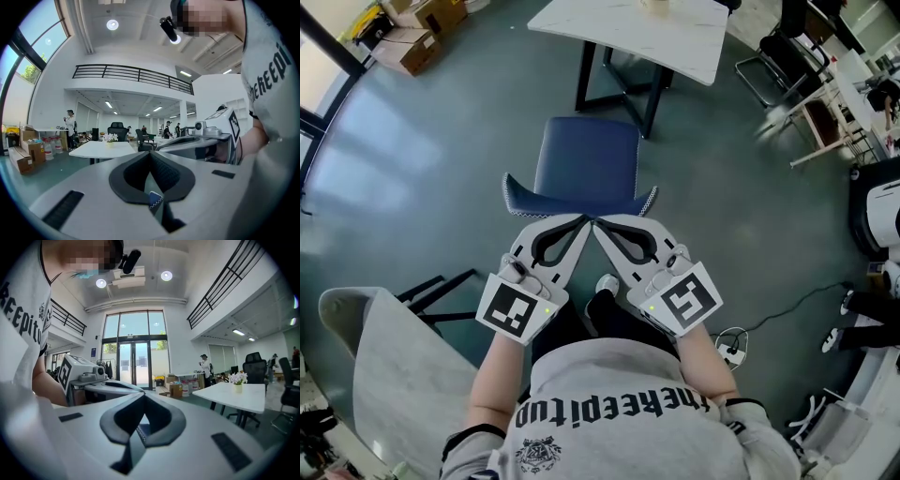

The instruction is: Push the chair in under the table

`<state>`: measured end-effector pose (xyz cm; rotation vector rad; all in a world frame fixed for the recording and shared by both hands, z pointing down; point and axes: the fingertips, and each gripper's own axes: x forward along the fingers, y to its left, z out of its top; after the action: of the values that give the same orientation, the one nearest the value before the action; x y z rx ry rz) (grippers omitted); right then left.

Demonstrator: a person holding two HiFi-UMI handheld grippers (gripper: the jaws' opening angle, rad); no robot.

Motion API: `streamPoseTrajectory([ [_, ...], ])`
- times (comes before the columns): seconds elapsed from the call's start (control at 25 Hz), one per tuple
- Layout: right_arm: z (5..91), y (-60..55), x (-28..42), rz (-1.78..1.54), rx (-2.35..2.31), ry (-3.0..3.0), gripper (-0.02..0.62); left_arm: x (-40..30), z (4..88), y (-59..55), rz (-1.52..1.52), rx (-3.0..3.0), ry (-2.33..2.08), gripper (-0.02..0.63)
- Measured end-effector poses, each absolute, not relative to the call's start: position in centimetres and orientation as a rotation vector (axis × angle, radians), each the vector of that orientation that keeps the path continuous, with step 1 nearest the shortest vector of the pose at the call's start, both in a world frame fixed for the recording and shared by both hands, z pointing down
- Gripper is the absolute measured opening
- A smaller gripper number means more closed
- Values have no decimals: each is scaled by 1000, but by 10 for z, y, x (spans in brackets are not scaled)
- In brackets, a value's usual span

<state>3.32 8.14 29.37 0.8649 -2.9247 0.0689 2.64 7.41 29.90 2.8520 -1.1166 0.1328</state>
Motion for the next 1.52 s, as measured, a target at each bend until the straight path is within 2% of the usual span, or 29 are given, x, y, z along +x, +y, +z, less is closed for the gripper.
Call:
streamPoseTrajectory([
  [0.56,298,52,17,97,1037,-2849,11,3,310,46,216,2905,-947,15],
  [0.92,320,42,9,121,1083,-2742,14,-11,337,37,445,3009,-843,18],
  [1.12,341,41,10,102,1047,-2656,17,-15,365,38,680,3072,-792,22],
  [1.24,355,39,13,102,1013,-2616,66,-15,385,37,818,3076,-741,100],
  [1.52,390,41,14,105,919,-2511,114,-24,419,37,994,3056,-679,135],
])
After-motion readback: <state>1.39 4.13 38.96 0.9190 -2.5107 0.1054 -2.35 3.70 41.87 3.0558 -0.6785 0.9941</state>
